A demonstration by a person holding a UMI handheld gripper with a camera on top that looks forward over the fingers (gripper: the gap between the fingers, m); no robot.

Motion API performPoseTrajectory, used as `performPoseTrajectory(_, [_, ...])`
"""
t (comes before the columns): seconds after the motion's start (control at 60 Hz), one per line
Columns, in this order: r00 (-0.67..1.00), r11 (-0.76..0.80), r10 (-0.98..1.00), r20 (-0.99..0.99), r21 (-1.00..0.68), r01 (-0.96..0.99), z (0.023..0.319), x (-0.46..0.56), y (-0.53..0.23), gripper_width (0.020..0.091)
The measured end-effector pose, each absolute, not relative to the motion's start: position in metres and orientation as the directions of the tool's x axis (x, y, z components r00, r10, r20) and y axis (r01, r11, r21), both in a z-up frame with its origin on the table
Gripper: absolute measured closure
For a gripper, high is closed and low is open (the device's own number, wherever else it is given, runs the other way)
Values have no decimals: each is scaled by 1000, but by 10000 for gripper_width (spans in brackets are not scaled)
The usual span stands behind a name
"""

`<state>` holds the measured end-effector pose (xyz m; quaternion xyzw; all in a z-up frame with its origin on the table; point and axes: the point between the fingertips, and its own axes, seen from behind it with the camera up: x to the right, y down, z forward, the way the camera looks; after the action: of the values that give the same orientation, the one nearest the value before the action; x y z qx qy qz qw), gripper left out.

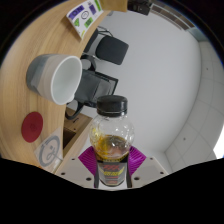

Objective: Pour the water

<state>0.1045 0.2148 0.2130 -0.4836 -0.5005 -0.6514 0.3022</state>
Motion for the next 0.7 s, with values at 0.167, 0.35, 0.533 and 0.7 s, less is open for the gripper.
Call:
performPoseTrajectory(0.167, [-568, -254, 167, 806, 592, 765, 184, 98, 230, 742])
performPoseTrajectory(0.35, [-566, -213, 164, 808, 589, 779, 178, 89, 234, 736])
performPoseTrajectory(0.533, [-134, -218, 212, 968, 181, 959, 176, 95, 223, 735])
performPoseTrajectory(0.7, [470, -232, 195, 861, -426, 875, 203, 90, 209, 733])
